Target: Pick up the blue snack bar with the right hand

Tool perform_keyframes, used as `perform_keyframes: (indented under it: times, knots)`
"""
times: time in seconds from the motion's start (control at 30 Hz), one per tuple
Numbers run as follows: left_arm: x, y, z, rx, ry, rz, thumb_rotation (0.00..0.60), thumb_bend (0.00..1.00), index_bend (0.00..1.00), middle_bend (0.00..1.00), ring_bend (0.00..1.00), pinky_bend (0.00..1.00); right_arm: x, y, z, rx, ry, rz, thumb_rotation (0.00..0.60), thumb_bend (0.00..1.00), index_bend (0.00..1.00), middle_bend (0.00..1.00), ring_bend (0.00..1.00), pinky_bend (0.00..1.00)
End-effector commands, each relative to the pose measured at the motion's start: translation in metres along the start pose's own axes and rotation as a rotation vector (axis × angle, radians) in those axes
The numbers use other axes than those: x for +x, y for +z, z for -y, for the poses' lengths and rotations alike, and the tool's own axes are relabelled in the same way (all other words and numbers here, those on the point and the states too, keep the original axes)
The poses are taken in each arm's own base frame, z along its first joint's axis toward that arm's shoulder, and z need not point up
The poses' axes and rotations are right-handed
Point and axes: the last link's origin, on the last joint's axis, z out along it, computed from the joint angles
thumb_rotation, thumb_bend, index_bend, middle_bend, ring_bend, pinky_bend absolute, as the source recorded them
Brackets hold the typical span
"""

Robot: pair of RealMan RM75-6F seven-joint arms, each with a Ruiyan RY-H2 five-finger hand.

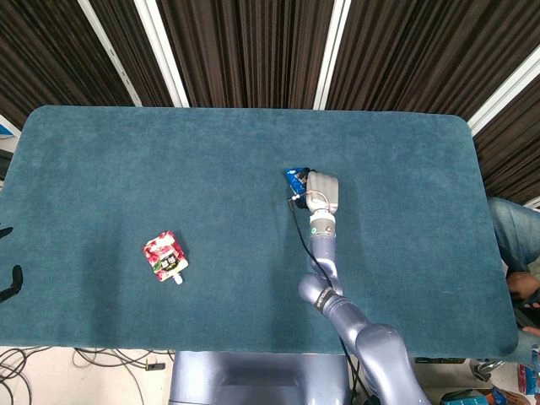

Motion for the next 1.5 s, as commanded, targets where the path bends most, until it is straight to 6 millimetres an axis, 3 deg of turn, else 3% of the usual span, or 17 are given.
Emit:
perform_keyframes:
  times: [0.03, 0.4, 0.8, 1.2, 1.5]
  knots:
    - [0.0, 0.0, 0.0, -0.001, 0.001, 0.001, 0.6, 0.53, 0.14, 0.04, 0.12, 0.16, 0.006, 0.001, -0.007, 0.006, 0.045, -0.022, 0.6, 0.51, 0.43, 0.44, 0.62, 0.45]
    - [-0.002, 0.001, -0.003, -0.007, 0.016, 0.001, 0.6, 0.53, 0.14, 0.04, 0.12, 0.16, 0.048, -0.007, -0.032, 0.097, 0.284, -0.099, 0.6, 0.51, 0.43, 0.44, 0.62, 0.45]
    - [-0.003, 0.001, -0.002, -0.004, 0.025, -0.004, 0.6, 0.53, 0.14, 0.04, 0.12, 0.16, 0.113, -0.071, -0.057, 0.249, 0.545, 0.089, 0.6, 0.51, 0.43, 0.43, 0.61, 0.45]
    - [-0.004, 0.003, -0.002, -0.006, 0.027, -0.009, 0.6, 0.53, 0.14, 0.04, 0.12, 0.16, 0.156, -0.127, -0.076, 0.336, 0.712, 0.184, 0.6, 0.51, 0.42, 0.43, 0.6, 0.45]
    - [-0.004, 0.002, -0.002, -0.013, 0.032, -0.011, 0.6, 0.54, 0.14, 0.04, 0.12, 0.16, 0.179, -0.153, -0.078, 0.41, 0.855, 0.23, 0.6, 0.51, 0.42, 0.43, 0.6, 0.45]
